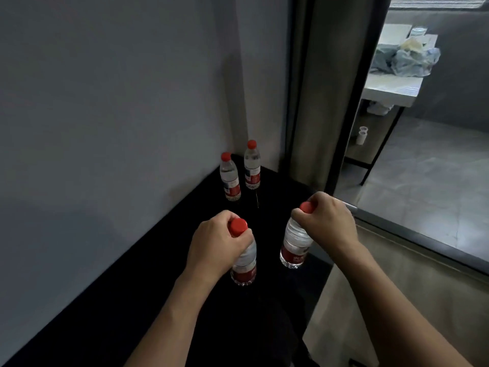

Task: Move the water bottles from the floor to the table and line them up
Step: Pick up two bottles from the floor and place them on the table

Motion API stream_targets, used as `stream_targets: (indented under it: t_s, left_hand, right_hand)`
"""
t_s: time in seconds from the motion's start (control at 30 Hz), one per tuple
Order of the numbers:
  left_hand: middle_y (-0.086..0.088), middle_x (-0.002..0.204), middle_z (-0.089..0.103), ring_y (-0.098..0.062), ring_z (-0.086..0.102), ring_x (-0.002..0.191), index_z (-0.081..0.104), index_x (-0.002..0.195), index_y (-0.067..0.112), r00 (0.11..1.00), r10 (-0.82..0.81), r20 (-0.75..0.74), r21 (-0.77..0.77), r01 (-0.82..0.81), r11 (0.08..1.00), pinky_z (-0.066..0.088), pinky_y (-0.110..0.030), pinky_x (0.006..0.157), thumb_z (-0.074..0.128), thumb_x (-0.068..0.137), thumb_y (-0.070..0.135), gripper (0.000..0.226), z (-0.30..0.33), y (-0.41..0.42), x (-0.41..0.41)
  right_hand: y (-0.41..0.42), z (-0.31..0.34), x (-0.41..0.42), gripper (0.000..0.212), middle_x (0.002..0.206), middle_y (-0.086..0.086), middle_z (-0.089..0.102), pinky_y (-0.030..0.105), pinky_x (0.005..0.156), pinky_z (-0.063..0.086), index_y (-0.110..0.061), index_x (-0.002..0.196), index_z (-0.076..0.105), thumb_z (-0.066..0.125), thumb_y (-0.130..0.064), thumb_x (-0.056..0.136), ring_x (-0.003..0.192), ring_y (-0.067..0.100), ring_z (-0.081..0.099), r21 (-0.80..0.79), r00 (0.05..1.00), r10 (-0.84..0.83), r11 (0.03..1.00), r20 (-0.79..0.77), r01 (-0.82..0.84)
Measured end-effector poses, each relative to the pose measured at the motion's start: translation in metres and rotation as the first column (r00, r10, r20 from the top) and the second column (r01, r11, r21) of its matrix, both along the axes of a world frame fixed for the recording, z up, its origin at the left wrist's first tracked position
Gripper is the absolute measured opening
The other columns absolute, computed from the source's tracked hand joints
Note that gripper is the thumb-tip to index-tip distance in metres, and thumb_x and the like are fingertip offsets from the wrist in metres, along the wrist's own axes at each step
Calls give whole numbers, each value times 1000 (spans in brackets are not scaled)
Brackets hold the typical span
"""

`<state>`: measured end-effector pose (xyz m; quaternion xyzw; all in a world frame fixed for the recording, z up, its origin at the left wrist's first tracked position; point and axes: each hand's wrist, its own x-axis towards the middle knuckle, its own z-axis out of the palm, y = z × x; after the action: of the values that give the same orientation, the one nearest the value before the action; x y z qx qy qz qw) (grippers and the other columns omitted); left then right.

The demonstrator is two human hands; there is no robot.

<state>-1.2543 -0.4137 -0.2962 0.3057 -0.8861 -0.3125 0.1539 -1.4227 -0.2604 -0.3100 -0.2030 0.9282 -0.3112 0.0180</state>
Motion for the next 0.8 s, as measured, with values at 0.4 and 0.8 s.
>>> stream_targets:
  t_s: [0.4, 0.8]
  left_hand:
    - [12, 68, 62, -3, 59, 61, 53, 86, 37, 983, 98, 157, 13, -101, 995, 50, -26, 55, 60, 73, 56, 24, -38, -41, -168]
    - [12, 78, 59, -1, 57, 69, 50, 99, 34, 956, 60, 287, 4, -64, 998, 46, -22, 57, 63, 86, 49, 24, -84, -54, -247]
  right_hand:
    - [-88, -31, -170, 36, 84, -3, 63, 32, 68, 47, -22, 92, 60, 62, -48, 68, 81, 24, 61, 58, 977, 176, 981, 123, -184]
    - [-117, -70, -235, 36, 92, 2, 62, 37, 74, 50, -19, 104, 56, 61, -45, 79, 85, 27, 60, 82, 956, 197, 972, 216, -219]
